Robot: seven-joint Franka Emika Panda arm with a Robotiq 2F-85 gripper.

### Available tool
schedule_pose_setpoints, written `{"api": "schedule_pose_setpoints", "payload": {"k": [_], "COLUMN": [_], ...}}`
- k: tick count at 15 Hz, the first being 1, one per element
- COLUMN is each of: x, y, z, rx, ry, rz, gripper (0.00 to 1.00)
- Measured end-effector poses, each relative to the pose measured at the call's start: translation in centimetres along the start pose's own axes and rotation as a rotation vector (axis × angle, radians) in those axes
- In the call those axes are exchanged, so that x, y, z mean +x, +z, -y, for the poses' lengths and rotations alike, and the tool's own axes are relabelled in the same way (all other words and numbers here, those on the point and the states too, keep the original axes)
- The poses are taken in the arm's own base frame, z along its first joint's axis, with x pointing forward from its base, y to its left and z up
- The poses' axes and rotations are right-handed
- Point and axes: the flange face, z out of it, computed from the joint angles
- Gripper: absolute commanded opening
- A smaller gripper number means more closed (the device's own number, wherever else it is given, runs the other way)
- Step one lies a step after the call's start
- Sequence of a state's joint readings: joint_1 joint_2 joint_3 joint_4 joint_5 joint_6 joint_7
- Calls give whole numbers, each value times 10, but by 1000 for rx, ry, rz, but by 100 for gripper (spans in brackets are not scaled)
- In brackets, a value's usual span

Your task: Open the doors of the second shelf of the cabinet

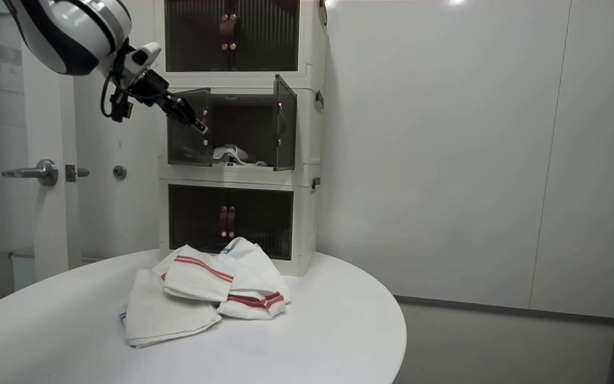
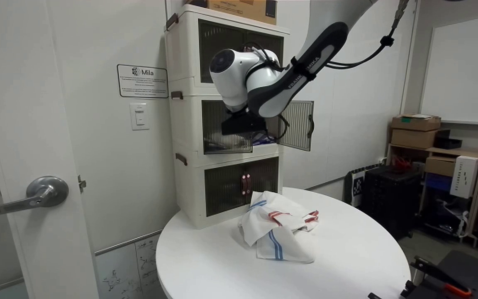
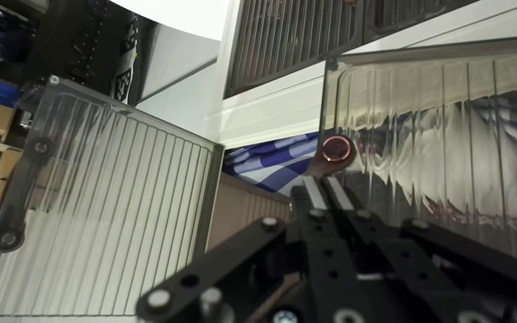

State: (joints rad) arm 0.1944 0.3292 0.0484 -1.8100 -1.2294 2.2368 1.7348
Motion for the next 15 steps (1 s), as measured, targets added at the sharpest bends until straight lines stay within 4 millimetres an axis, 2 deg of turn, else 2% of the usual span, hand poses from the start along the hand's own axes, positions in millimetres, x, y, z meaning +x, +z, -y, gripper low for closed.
{"api": "schedule_pose_setpoints", "payload": {"k": [7,9,15], "x": [-5,-10,-13], "y": [1,3,-1], "z": [-7,-8,-6], "rx": [8,10,50], "ry": [-4,-11,-16], "rz": [17,24,51], "gripper": [86,98,100]}}
